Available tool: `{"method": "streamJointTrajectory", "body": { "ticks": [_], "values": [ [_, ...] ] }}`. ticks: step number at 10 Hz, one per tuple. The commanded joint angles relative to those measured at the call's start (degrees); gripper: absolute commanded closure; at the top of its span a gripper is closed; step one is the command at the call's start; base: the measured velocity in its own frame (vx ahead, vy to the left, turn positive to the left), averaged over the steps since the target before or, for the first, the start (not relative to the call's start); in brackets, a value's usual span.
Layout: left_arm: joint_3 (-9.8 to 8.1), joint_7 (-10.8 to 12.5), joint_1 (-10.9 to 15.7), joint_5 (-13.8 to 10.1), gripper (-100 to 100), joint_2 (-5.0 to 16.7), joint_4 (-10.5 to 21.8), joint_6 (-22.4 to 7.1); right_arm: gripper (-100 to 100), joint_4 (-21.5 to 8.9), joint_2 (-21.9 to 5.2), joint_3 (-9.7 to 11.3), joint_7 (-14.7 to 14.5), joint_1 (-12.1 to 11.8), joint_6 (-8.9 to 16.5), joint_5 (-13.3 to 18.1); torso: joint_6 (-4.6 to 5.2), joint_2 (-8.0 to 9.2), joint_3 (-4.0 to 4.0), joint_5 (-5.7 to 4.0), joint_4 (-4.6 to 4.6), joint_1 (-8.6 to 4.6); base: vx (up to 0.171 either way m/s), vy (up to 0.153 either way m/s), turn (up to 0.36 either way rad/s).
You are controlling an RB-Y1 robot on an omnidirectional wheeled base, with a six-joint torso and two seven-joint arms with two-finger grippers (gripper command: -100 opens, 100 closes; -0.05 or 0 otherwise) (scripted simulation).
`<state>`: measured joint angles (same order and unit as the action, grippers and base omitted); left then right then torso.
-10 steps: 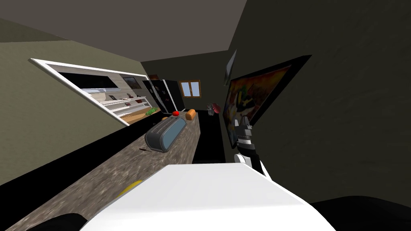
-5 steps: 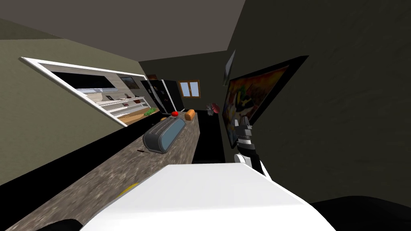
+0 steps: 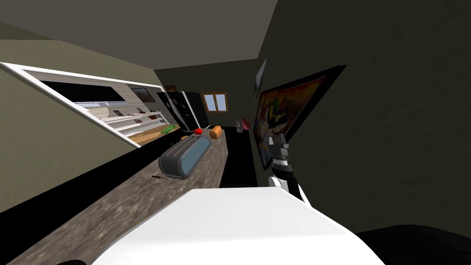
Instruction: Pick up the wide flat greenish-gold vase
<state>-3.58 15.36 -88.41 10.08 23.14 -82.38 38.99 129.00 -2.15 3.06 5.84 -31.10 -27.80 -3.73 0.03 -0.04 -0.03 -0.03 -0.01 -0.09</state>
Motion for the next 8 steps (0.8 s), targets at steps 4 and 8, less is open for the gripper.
{"method": "streamJointTrajectory", "body": {
  "ticks": [4,8],
  "values": [
    [-2.17,0.4,-6.4,0.8,-100,2.6,1.4,-2.7,0,0.0,0.0,0.0,0.0,0.0,0.0,0.0,0.0,-0.17,-0.1,0.0,-0.04,0.01,0.064,-0.008,-0.043],
    [-4.12,1.2,-12.4,1.3,-100,4.9,0.6,-5.5,0,0.0,0.0,0.0,0.0,0.0,0.0,0.0,0.34,-0.4,-0.38,-0.53,-0.36,0.21,0.109,-0.012,-0.05]
  ]
}}
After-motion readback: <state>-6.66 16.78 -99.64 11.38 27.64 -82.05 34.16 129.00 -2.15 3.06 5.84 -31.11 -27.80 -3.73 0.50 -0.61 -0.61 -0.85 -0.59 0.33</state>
